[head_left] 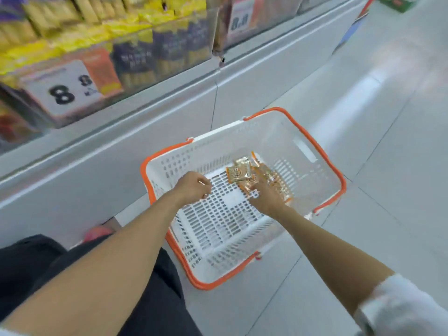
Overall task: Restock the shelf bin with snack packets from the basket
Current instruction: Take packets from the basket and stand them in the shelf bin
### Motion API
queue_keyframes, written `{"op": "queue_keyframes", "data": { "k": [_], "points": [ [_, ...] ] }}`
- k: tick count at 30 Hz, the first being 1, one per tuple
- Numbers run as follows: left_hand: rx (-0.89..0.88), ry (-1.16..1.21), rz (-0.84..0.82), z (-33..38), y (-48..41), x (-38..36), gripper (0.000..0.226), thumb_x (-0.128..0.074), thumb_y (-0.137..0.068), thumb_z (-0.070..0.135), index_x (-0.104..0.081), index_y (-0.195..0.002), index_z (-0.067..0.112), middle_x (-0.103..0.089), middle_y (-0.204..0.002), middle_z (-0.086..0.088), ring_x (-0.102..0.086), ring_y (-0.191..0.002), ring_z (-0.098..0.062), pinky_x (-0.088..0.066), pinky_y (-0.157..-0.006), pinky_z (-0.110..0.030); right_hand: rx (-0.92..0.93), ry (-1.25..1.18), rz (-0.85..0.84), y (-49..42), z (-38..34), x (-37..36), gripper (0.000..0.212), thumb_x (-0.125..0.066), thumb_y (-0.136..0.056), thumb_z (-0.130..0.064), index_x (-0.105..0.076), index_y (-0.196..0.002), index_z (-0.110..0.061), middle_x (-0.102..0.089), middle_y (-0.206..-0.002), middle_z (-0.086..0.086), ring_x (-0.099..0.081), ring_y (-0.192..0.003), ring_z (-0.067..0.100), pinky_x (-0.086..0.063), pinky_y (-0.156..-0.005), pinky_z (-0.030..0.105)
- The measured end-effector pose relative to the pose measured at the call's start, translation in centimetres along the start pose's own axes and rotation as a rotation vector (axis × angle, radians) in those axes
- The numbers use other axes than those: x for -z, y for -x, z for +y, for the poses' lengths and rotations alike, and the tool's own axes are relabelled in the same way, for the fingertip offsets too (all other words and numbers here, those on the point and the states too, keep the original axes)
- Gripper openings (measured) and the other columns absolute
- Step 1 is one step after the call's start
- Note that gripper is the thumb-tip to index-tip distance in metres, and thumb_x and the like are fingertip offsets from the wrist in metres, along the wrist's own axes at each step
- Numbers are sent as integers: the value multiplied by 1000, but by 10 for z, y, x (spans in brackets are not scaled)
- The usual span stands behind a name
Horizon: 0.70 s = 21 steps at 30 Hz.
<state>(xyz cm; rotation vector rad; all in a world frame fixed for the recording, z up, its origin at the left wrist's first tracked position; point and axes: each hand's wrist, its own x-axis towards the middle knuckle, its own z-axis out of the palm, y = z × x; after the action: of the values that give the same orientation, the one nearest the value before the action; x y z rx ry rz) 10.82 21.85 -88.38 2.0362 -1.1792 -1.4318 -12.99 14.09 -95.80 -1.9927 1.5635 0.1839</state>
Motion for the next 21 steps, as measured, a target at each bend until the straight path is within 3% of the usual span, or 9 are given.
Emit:
{"op": "queue_keyframes", "data": {
  "k": [2, 6, 9, 11, 13, 15, 16, 18, 21],
  "points": [
    [17, 61, 6, 0, -15, 5, 6, -64, -90, 7, -69, -90, 4, -70, -85, -14, -62, -65, -18, -48, -62, -27, -13, 100, -16, -21, 2, -6, 49, -66, -87, -22, -52, -133, -12, -45, -145, 14, -50, -126, 30, -46, -95, 37],
    [71, 132, 38, -6, -36, 15, 10, -63, -87, 3, -68, -84, 10, -70, -82, -10, -63, -68, -17, -55, -78, -35, -12, 237, -58, -67, -6, -17, 67, -64, -88, -26, -35, -146, -8, -19, -159, 12, -27, -143, 31, -37, -109, 46],
    [98, 129, 26, -10, -42, 22, 9, -60, -89, 3, -69, -91, 8, -69, -85, -7, -63, -67, -14, -53, -70, -28, 1, 316, -93, -93, -19, -28, 75, -57, -92, -23, -15, -153, -10, 4, -163, 7, 0, -150, 27, -27, -116, 50],
    [105, 132, -2, -11, -44, 27, 10, -60, -90, 4, -68, -95, 6, -68, -83, -6, -62, -68, -12, -50, -63, -23, -3, 338, -1, -107, -24, -38, 69, -50, -96, -18, -13, -152, -6, 9, -163, 10, 9, -150, 28, -22, -118, 48],
    [112, 120, -38, -13, -45, 32, 10, -61, -90, 6, -68, -98, 7, -65, -81, -4, -61, -70, -11, -48, -61, -21, -44, 331, 96, -111, -24, -53, 69, -44, -97, -15, -6, -153, -2, 8, -162, 13, 11, -150, 29, -13, -121, 45],
    [125, 125, -57, -14, -46, 36, 11, -61, -90, 8, -67, -99, 9, -66, -84, -3, -62, -72, -9, -49, -62, -20, -107, 310, 80, -110, -24, -72, 75, -46, -95, -10, 1, -154, -4, 2, -162, 14, 5, -150, 31, -8, -122, 46],
    [131, 133, -57, -15, -47, 38, 11, -61, -90, 8, -67, -100, 9, -66, -86, -3, -62, -71, -8, -49, -62, -18, -122, 341, 66, -107, -26, -82, 75, -48, -94, -9, -3, -154, -5, -8, -161, 15, -5, -149, 32, -11, -121, 46],
    [138, 155, -50, -16, -49, 40, 12, -60, -90, 6, -67, -99, 9, -66, -87, -4, -61, -71, -9, -49, -59, -16, -89, 528, 42, -101, -31, -97, 59, -49, -95, -16, -27, -148, -7, -32, -151, 15, -26, -141, 33, -22, -116, 46],
    [149, 175, -37, -18, -48, 40, 11, -61, -89, 4, -67, -96, 9, -67, -90, -7, -61, -71, -10, -49, -60, -18, 4, 668, 40, -96, -35, -107, 37, -50, -95, -33, -58, -126, -14, -48, -136, 10, -38, -129, 30, -28, -111, 44]
  ]
}}
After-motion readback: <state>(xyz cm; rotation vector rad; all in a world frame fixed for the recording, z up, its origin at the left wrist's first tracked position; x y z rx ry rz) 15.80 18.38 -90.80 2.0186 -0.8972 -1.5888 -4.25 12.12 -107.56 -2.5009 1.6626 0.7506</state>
